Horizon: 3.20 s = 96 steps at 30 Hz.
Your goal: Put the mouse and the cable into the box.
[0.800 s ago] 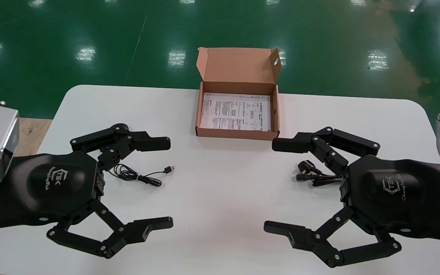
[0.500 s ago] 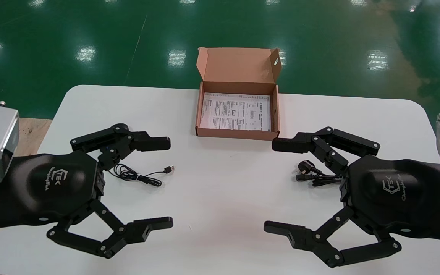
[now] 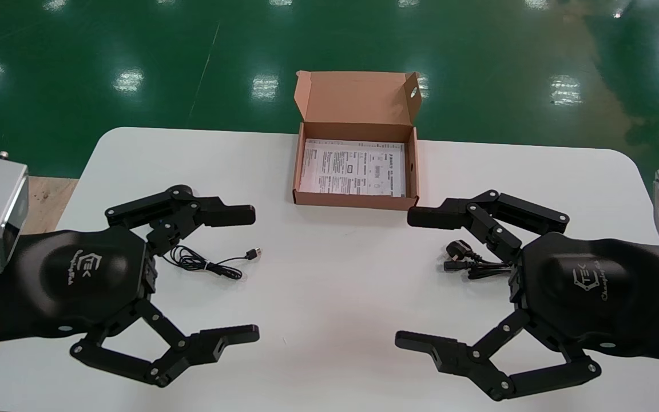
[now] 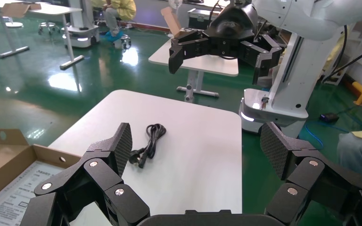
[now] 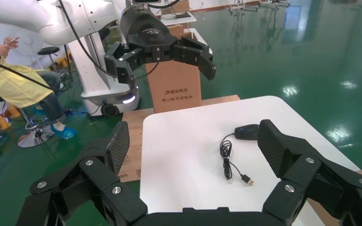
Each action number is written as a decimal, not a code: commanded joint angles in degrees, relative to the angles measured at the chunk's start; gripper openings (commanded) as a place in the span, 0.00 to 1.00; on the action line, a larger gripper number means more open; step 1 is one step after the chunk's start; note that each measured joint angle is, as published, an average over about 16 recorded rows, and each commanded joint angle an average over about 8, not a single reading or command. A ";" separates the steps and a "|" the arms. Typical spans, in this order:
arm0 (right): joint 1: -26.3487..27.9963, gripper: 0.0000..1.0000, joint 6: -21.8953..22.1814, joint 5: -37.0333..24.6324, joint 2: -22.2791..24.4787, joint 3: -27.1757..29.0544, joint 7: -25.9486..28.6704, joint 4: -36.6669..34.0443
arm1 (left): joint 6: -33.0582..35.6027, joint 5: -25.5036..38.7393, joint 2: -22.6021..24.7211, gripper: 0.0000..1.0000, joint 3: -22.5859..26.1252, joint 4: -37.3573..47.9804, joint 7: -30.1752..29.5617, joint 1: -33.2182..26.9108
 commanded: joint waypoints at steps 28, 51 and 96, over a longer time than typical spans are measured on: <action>22.39 1.00 -2.20 -36.24 -4.82 -15.18 -40.95 -36.30 | 2.04 53.86 23.33 1.00 33.69 41.78 18.47 -40.13; 30.38 1.00 9.42 -46.31 -14.87 -19.61 -57.43 -62.90 | -12.01 55.76 33.67 1.00 34.29 69.84 38.18 -42.24; 30.59 0.00 10.25 -46.46 -15.40 -19.66 -57.93 -63.68 | -12.72 55.64 33.86 0.00 34.21 70.29 38.60 -42.07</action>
